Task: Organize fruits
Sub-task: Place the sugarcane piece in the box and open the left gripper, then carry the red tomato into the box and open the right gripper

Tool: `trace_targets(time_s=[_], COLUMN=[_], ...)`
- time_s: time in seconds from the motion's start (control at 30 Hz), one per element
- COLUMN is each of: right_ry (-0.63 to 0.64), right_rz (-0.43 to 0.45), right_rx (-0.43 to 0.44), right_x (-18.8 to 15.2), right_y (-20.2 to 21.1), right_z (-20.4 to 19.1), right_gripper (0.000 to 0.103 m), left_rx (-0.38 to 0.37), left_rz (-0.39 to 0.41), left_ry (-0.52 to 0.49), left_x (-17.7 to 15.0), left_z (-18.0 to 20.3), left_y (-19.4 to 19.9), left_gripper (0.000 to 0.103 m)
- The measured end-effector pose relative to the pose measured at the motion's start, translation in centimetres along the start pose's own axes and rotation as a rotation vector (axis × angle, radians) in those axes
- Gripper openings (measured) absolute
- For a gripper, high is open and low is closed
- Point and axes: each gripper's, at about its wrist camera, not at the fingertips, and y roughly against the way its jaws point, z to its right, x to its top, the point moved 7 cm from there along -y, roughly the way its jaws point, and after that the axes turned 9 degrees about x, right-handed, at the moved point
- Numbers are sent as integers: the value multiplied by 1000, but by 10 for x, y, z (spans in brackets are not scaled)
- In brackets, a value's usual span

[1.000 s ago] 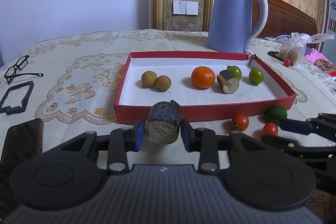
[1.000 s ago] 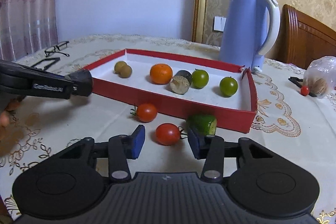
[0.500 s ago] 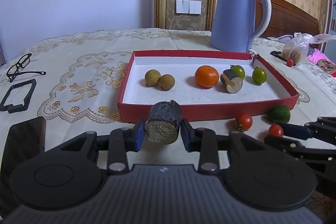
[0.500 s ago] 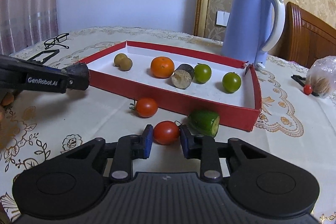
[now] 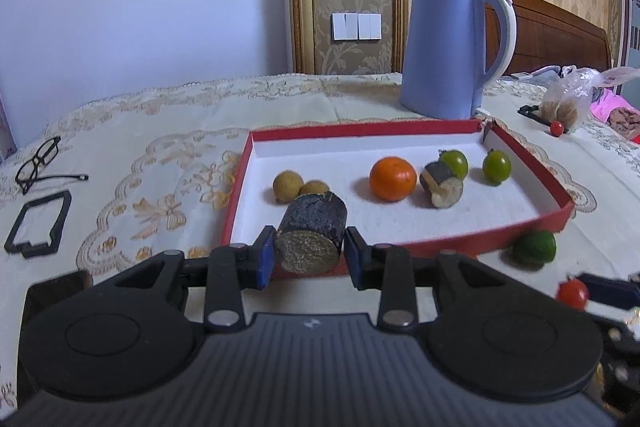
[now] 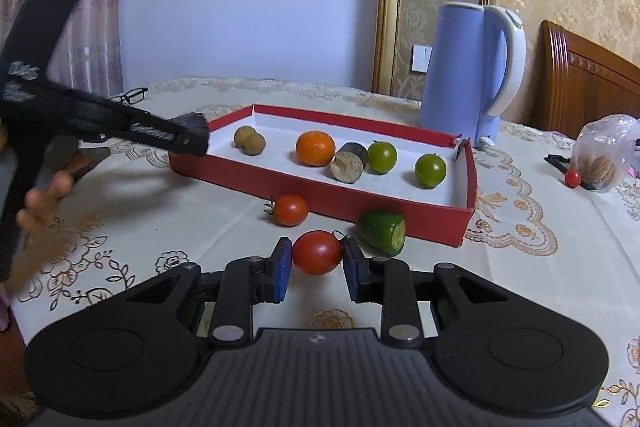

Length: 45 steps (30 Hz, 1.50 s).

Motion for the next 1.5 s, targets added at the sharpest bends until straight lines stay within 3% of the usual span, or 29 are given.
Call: trace_targets(time_s=[0.37,1.07,1.3,1.43,1.5], right_ry=[-24,-50,-64,-69,-69], right_rz=[50,67,62,63,65], right_rx=[24,36,32,26,25], right_x=[2,-2,-5,-4,-4], right_y=[17,22,20,21,21], right_z=[2,4,8,9,8], right_gripper=[27,27,27,27,27], left_rx=[30,88,104,98,103], left_rz=[-17,-95,-78,-58,-38], left_ry=[-21,-103,-122,-78,-43], left_x=[22,43,42,43,44], left_z=[13,49,52,39,27], left_y=[-30,-97,-100,-86,-74], left_gripper=[33,33,46,46,52])
